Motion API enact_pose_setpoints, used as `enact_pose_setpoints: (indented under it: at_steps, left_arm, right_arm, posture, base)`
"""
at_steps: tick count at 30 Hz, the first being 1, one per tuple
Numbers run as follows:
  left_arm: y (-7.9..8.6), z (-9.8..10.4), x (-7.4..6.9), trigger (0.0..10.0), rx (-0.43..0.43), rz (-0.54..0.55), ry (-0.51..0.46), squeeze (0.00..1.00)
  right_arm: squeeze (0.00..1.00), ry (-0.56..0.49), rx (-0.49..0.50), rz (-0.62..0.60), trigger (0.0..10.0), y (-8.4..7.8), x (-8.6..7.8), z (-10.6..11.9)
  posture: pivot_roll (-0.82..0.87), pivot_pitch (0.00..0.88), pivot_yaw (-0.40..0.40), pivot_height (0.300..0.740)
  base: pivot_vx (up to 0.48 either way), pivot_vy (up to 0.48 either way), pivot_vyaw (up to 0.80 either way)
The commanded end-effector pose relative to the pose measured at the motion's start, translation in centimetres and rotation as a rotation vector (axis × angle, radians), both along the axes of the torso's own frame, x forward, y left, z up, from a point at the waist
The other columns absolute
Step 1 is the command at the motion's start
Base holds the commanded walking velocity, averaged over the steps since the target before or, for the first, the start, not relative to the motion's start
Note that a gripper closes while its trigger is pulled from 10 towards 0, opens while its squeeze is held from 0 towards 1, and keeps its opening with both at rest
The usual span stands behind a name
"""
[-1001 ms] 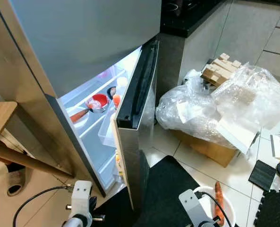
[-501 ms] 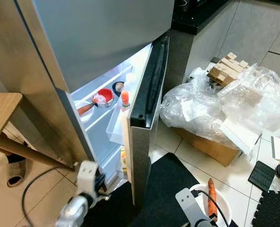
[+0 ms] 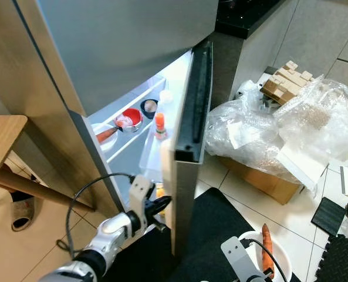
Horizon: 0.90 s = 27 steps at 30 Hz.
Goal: Restocking fridge
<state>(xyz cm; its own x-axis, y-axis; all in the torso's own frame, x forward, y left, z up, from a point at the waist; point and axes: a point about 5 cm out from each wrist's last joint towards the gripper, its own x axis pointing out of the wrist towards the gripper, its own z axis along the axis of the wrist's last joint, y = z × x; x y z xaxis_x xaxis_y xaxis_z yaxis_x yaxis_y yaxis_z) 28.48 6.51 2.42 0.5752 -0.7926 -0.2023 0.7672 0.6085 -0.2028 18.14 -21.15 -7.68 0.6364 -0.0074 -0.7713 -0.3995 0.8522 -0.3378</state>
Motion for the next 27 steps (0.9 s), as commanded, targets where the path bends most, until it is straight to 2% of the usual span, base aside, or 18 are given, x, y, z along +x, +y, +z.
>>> enact_pose_setpoints:
  at_steps: [1,3,6,8,10,13,15,16,17,20,21,22,23,25,27]
  left_arm:
    - [-2.7,0.4,-0.9,10.0,-0.047,-0.151,0.006,0.0]
    - [-4.2,0.8,-1.4,10.0,-0.077,-0.237,0.003,0.0]
    - [-4.7,1.0,-1.6,10.0,-0.09,-0.27,0.002,0.0]
    - [-5.8,1.3,-2.1,10.0,-0.12,-0.322,0.001,0.0]
    - [-6.4,1.6,-2.2,10.0,-0.139,-0.318,-0.016,0.0]
    - [-6.0,1.5,-2.0,10.0,-0.139,-0.272,-0.022,0.0]
    - [-4.3,0.7,-1.7,10.0,-0.096,-0.181,-0.014,0.0]
    - [-2.9,-0.1,-1.7,10.0,-0.056,-0.119,-0.004,0.0]
    - [-2.9,-0.1,-1.7,10.0,-0.056,-0.119,-0.004,0.0]
    - [0.3,-1.7,-2.0,10.0,0.022,0.029,0.019,0.0]
    - [0.3,-1.7,-2.0,10.0,0.022,0.029,0.019,0.0]
    - [1.7,-2.4,-2.2,10.0,0.06,0.108,0.031,0.0]
    - [1.7,-2.4,-2.2,10.0,0.06,0.108,0.031,0.0]
    - [4.4,-3.5,-2.6,10.0,0.14,0.263,0.047,0.0]
    - [6.3,-4.4,-3.2,10.0,0.217,0.367,0.065,0.0]
  right_arm:
    - [0.0,0.011,-0.012,0.007,10.0,-0.2,-0.5,-0.2]
    - [0.0,0.017,-0.017,0.01,10.0,-0.3,-0.6,-0.2]
    - [0.0,0.02,-0.019,0.012,10.0,-0.4,-0.7,-0.2]
    - [0.0,0.03,-0.025,0.013,10.0,-0.5,-0.9,-0.3]
    - [0.0,0.048,-0.036,0.018,10.0,-0.7,-1.2,-0.5]
    - [0.0,0.054,-0.037,0.017,10.0,-0.7,-1.4,-0.6]
    - [0.0,0.065,-0.04,0.012,10.0,-0.7,-1.6,-0.7]
    - [0.0,0.07,-0.041,0.011,10.0,-0.8,-1.8,-0.7]
    - [0.0,0.07,-0.041,0.011,10.0,-0.8,-1.8,-0.7]
    - [0.0,0.076,-0.041,0.012,10.0,-0.7,-1.9,-0.8]
    - [0.0,0.076,-0.041,0.012,10.0,-0.7,-1.9,-0.8]
    - [0.0,0.076,-0.041,0.012,10.0,-0.7,-2.0,-0.8]
    - [0.0,0.076,-0.041,0.012,10.0,-0.7,-2.0,-0.8]
    - [0.0,0.077,-0.041,0.015,10.0,-0.6,-2.0,-0.9]
    - [0.0,0.07,-0.041,0.03,10.0,-0.5,-1.9,-0.8]
  posture:
    - [-0.14,0.102,-0.021,0.74]
    - [-0.14,0.103,-0.022,0.74]
    - [-0.14,0.103,-0.023,0.74]
    - [-0.15,0.105,-0.024,0.74]
    - [-0.15,0.106,-0.022,0.74]
    - [-0.15,0.107,-0.022,0.74]
    - [-0.15,0.107,-0.022,0.74]
    - [-0.14,0.109,-0.023,0.74]
    - [-0.14,0.109,-0.023,0.74]
    - [-0.14,0.112,-0.022,0.74]
    - [-0.14,0.112,-0.022,0.74]
    - [-0.14,0.112,-0.022,0.74]
    - [-0.14,0.112,-0.022,0.74]
    - [-0.14,0.112,-0.022,0.74]
    - [-0.14,0.113,-0.025,0.74]
  base:
    - [0.0,0.0,0.0]
    - [0.0,0.0,0.0]
    - [0.0,0.0,0.0]
    - [0.0,0.0,0.0]
    - [0.0,0.0,0.0]
    - [0.0,0.0,0.0]
    - [0.0,0.0,0.0]
    - [0.0,0.0,0.0]
    - [0.0,0.0,0.0]
    - [0.0,0.0,0.0]
    - [0.0,0.0,0.0]
    - [0.0,0.0,0.0]
    - [0.0,0.0,0.0]
    - [0.0,0.0,0.0]
    - [0.0,0.0,0.0]
